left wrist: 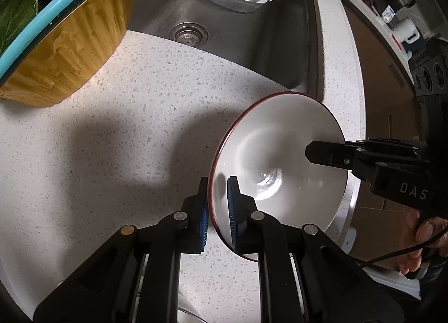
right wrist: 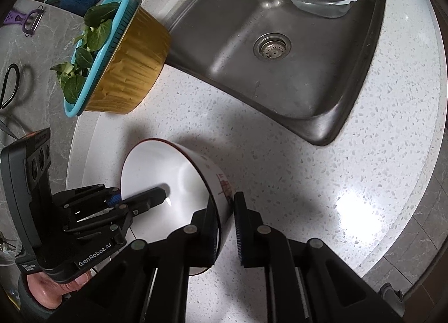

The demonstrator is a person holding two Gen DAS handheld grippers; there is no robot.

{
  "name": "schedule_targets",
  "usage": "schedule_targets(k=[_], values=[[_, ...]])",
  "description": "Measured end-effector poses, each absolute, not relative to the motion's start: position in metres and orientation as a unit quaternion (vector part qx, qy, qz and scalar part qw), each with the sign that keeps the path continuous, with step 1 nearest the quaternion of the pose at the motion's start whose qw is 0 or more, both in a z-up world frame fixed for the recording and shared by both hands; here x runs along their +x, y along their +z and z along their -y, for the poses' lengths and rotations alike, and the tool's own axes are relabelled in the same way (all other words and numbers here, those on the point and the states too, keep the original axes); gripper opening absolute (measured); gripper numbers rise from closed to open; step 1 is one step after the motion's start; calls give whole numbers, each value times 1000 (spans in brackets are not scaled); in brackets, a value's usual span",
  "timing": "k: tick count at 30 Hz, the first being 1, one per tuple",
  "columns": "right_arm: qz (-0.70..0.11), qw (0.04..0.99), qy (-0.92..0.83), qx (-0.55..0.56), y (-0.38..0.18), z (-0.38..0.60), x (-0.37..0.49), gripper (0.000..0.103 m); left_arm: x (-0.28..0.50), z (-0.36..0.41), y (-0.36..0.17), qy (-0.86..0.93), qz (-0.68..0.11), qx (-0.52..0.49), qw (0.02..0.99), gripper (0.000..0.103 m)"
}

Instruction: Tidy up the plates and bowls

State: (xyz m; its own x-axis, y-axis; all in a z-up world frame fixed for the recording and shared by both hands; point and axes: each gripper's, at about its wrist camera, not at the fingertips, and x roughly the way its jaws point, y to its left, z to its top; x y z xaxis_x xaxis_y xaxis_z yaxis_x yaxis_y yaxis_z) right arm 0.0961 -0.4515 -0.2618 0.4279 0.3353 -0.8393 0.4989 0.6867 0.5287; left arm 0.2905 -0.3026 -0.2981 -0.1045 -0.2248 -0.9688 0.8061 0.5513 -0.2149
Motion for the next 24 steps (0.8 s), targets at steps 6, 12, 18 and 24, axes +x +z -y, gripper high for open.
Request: schedule_targets(k=[6, 12, 18, 24], values=[[-534, 744, -52, 398, -270, 452, 95, 12, 293, 304, -298, -414, -622, 226, 625, 8], [-535, 727, -40, 429, -276, 460, 92, 12, 295, 304, -295, -416, -623, 222, 625, 8], [-532, 721, -33, 444, -272, 465, 90, 13, 300, 302, -288, -418, -626, 209, 625, 8], [-533, 724, -30, 438, -259, 464, 92, 13, 300, 299, -278, -419, -624, 205, 627, 8]])
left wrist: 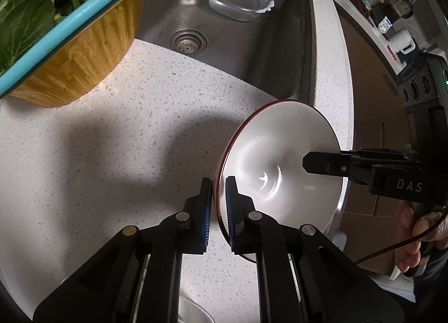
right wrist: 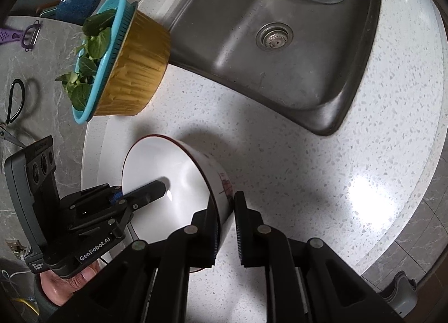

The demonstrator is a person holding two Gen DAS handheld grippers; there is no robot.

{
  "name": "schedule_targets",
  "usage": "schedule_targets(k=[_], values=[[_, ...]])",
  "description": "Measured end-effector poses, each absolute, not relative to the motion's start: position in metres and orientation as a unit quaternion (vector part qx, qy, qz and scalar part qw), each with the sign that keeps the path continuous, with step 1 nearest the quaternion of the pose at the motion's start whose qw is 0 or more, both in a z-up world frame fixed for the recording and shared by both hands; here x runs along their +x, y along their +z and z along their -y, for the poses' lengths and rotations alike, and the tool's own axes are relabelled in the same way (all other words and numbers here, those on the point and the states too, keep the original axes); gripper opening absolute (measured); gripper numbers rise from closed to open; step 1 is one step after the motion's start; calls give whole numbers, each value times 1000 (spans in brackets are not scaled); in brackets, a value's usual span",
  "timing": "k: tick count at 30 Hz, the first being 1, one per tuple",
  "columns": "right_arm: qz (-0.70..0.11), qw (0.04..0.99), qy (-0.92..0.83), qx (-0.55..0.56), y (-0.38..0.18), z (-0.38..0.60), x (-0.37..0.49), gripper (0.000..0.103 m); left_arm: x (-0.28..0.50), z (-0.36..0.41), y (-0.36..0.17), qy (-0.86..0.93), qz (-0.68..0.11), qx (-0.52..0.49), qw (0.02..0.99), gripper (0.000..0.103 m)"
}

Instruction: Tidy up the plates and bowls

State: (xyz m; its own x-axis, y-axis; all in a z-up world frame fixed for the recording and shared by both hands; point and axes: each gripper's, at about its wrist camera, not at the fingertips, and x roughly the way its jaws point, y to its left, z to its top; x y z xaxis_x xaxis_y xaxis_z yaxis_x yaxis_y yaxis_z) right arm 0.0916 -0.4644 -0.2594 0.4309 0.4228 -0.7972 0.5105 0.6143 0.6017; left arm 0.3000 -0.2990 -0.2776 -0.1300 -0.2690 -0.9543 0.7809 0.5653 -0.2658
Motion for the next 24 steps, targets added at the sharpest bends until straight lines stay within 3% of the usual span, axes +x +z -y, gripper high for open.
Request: schedule_targets(k=[10, 24], values=[[-535, 739, -2, 411, -219, 440, 104, 14, 309, 264, -235, -407, -612, 187, 651, 8], [-559, 750, 92, 341, -173, 340, 139, 15, 306, 135, -195, -343, -615, 146, 695, 8]])
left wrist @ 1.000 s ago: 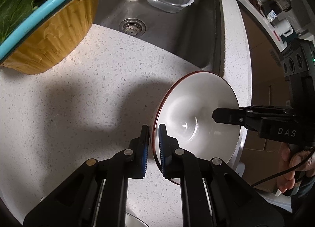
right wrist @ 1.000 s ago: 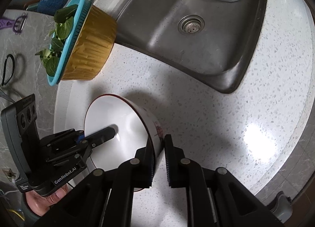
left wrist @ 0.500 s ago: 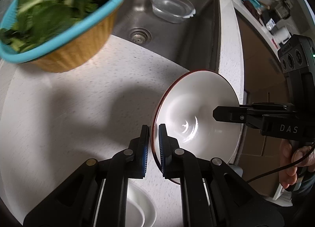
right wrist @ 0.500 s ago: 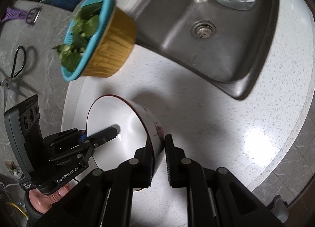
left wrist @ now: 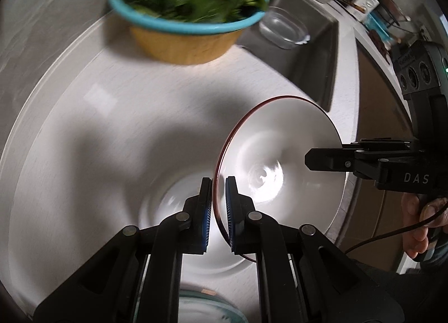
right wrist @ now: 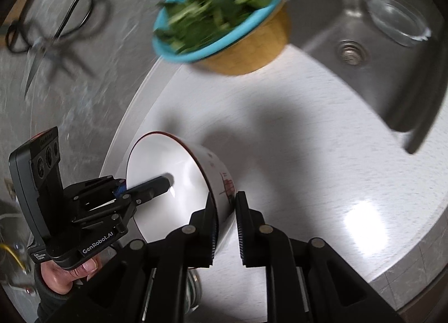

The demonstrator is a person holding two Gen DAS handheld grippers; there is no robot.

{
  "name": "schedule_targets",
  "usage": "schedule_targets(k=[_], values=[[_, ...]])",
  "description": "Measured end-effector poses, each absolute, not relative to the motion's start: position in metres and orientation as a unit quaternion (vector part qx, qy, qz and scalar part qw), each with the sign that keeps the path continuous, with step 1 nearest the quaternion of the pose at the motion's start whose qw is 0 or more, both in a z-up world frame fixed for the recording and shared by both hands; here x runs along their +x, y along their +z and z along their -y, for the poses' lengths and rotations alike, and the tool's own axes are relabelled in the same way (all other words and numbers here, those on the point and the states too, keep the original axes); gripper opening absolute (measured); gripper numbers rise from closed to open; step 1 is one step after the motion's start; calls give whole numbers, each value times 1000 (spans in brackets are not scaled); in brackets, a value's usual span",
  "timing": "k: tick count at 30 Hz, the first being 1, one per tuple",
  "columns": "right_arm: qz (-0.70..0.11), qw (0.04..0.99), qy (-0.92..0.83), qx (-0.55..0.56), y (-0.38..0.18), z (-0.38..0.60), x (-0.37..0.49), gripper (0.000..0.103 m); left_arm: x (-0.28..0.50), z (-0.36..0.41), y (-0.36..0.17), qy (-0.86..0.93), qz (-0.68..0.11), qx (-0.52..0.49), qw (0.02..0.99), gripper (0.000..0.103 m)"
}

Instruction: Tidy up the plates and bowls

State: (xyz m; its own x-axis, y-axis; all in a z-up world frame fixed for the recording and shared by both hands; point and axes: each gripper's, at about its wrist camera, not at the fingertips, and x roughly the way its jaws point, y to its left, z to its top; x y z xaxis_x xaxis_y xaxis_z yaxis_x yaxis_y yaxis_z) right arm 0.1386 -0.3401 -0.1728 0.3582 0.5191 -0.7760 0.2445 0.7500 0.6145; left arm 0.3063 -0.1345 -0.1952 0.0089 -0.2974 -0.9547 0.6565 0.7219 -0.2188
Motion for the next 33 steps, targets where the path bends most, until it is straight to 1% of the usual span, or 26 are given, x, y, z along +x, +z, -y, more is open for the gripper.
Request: schedule_targets(k=[5, 11, 22, 33], values=[[-579, 742, 115, 318, -178, 299, 144, 15, 301, 91, -205, -317, -627, 131, 700, 8], [-600, 737, 117, 288, -188, 272, 145, 15, 296, 69, -223, -301, -640, 127, 695, 8], [-616, 738, 93, 258, -212, 249, 142, 14, 294, 80, -249, -301, -645, 143, 688, 8], [-612, 758, 68, 215, -214, 246, 148, 12, 298, 85, -263, -299, -646, 139, 688, 8]])
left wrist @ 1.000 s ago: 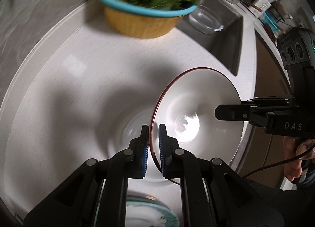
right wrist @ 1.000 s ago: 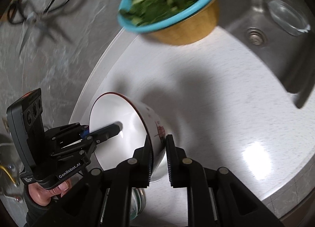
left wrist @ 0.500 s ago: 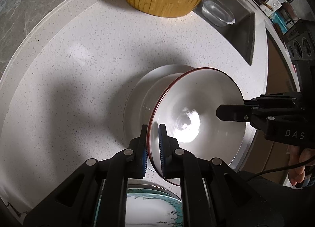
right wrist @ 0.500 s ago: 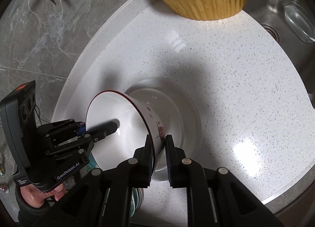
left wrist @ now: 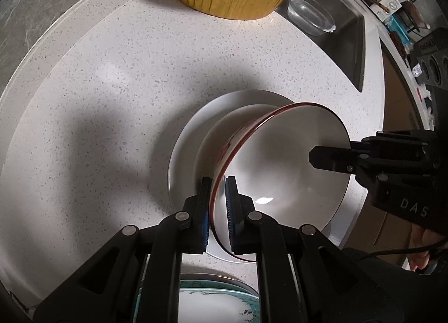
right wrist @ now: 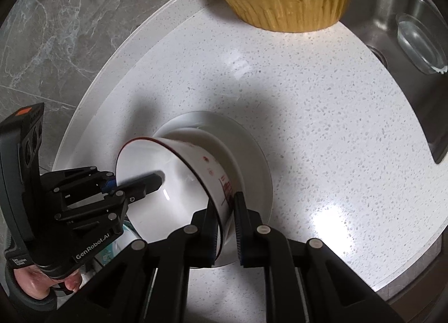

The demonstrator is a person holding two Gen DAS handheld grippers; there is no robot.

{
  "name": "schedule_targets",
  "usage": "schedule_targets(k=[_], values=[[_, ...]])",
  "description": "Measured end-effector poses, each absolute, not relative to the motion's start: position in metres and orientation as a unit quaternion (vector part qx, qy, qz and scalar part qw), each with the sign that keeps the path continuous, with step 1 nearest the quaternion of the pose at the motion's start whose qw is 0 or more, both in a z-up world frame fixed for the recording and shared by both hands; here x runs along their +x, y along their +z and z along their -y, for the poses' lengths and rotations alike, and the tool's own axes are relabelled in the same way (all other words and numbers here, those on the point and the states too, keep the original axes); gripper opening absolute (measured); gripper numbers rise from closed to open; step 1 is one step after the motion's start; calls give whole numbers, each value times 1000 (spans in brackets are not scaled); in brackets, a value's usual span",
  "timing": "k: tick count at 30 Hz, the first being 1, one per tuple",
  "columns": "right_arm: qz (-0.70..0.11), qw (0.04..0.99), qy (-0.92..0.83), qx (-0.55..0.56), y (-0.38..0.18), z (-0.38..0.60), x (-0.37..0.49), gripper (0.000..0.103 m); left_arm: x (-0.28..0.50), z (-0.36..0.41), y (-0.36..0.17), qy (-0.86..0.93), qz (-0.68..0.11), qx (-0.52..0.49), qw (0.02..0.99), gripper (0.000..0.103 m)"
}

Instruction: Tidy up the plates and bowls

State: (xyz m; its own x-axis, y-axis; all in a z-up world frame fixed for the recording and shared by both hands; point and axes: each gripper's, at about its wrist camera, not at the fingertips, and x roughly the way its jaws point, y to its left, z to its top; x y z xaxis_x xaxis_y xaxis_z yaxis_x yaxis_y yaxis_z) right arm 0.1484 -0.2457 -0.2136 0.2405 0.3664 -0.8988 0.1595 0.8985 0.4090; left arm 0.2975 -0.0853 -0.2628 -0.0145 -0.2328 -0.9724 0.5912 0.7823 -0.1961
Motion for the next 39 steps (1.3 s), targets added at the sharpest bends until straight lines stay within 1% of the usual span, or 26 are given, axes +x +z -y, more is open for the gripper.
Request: schedule_targets(k=[11, 14, 21, 27, 29, 30, 31, 34, 36, 39], values=[[-610, 769, 59, 180, -208, 233, 150, 14, 301, 87, -264, -293, -645, 136, 692, 10], [-603, 777, 52, 173, -204, 234, 148, 16, 299, 87, -262, -292, -643, 135, 695, 15], [-595, 784, 51, 169, -199, 239, 149, 16, 299, 87, -256, -292, -637, 137, 700, 16], [-596, 783, 49, 171, -199, 240, 147, 16, 295, 91, -251, -301, -634, 135, 699, 32], [-595, 784, 48, 172, -198, 242, 147, 16, 293, 93, -248, -311, -631, 133, 698, 52], [-595, 784, 48, 172, -198, 242, 146, 16, 292, 95, -246, -311, -628, 136, 700, 59], [-594, 784, 47, 173, -198, 244, 145, 16, 291, 96, -243, -306, -618, 146, 709, 70], [-593, 784, 46, 177, -198, 246, 145, 16, 294, 94, -234, -309, -606, 141, 720, 71], [-588, 788, 46, 177, -195, 248, 144, 20, 298, 92, -228, -303, -600, 139, 727, 71], [-587, 788, 46, 181, -194, 250, 143, 20, 304, 89, -221, -301, -596, 137, 732, 71]])
